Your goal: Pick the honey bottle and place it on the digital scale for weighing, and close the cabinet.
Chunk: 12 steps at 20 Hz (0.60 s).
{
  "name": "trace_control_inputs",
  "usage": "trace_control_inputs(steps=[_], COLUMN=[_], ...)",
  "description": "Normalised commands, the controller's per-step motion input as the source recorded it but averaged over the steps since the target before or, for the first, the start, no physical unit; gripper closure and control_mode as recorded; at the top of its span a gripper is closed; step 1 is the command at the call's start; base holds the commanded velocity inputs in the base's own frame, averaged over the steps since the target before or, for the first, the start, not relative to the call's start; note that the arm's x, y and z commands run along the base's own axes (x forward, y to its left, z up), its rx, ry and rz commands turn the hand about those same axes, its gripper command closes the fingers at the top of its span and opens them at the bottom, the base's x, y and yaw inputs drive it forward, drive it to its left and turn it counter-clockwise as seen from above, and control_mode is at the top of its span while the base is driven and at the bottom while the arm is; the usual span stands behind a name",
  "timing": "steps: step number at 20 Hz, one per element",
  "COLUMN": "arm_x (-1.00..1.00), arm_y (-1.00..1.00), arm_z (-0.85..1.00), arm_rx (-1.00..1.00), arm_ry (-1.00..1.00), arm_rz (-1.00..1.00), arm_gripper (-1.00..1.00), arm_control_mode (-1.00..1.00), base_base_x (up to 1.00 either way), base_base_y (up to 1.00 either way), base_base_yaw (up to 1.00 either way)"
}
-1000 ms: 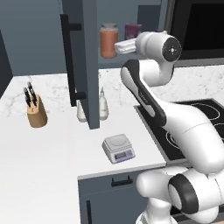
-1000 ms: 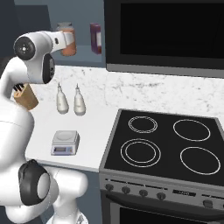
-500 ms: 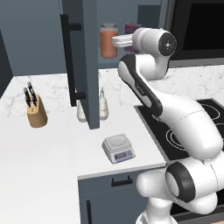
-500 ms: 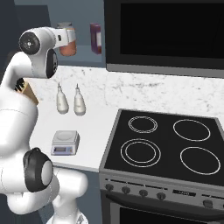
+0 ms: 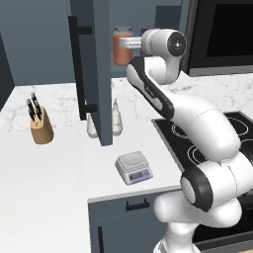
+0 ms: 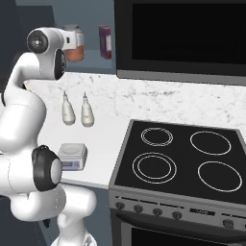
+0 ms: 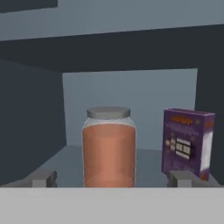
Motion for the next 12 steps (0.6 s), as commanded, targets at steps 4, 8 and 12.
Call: trace_control_inputs(steps=[4,8,12], arm_x=[0.42,0.24,0.27], arm_y=[0.00,0.00,0.06], arm_z=[0.00,0.08,0.12], arm_rx=[0.00,0.00,0.00], arm_ry=[0.05,0.01,0.00], arm_rz=[0.00,0.00,0.00], arm_gripper=[-1.00,-1.00,-1.00], arm_control_mode=[-1.00,-1.00,-1.00], base_base_x=[0.00,0.00,0.00], base_base_y=[0.00,0.00,0.00], base_base_yaw=[0.00,0.00,0.00])
